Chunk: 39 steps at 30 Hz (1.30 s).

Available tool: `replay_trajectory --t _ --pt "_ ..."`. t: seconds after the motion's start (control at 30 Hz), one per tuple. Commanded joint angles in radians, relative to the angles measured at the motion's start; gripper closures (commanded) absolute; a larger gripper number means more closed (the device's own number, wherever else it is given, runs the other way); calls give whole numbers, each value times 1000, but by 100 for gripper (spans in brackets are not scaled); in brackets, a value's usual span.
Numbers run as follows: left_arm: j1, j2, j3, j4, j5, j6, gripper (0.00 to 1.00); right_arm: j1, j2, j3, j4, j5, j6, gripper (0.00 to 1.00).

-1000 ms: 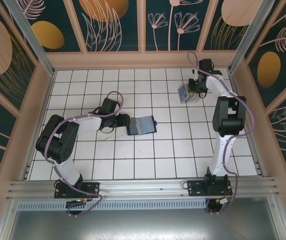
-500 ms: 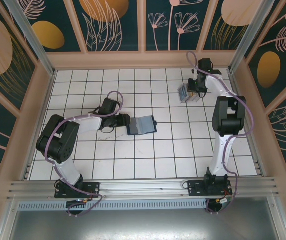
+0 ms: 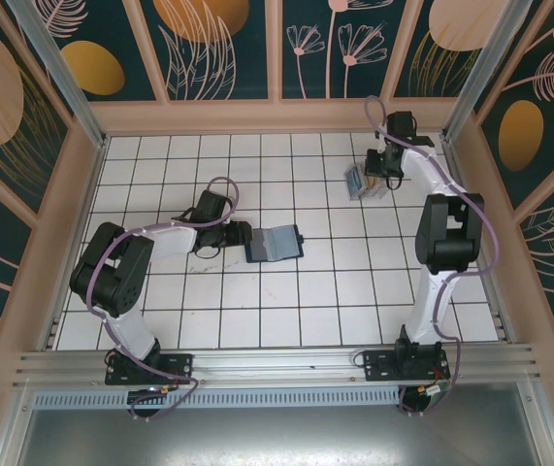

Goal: Put the credit cards into the card holder
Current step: Pick up the credit card from the storage box, then insert the credit card into the card slot.

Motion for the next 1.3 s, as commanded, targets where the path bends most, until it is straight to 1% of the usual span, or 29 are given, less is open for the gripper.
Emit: replay_trajectory --t 0.0,0.2,0.33,0.43,0.53,0.6,0.67,0.8,0.93,1.07,1.27 --pt "-4 20 14 1 2 23 44 13 -108 -53 55 0 29 100" --pt "-3 2 32 -17 -1 33 43 32 -192 -116 66 17 40 100" --pt "-3 -4 29 -20 16 18 42 103 -271 -209 92 -34 67 100" --pt "-3 -3 17 -15 27 9 42 181 -348 -363 200 -143 140 100" --pt "-2 0 17 -34 9 9 42 249 -411 -523 343 -329 223 100" --pt "-3 -1 12 -35 6 9 42 287 -424 -605 446 -441 273 100" --pt "-3 3 15 -40 3 13 44 331 -404 -668 547 -528 324 100" --pt "-3 3 16 -53 -6 13 46 390 -320 -708 665 -619 386 100" --pt "-2 -8 11 -69 -53 13 47 393 -263 -721 687 -643 367 100" --pt "-3 -7 -7 -52 -82 0 50 392 -171 -716 705 -716 354 100" --pt "-3 -7 -34 -17 -83 -25 54 378 -125 -737 736 -702 360 100"
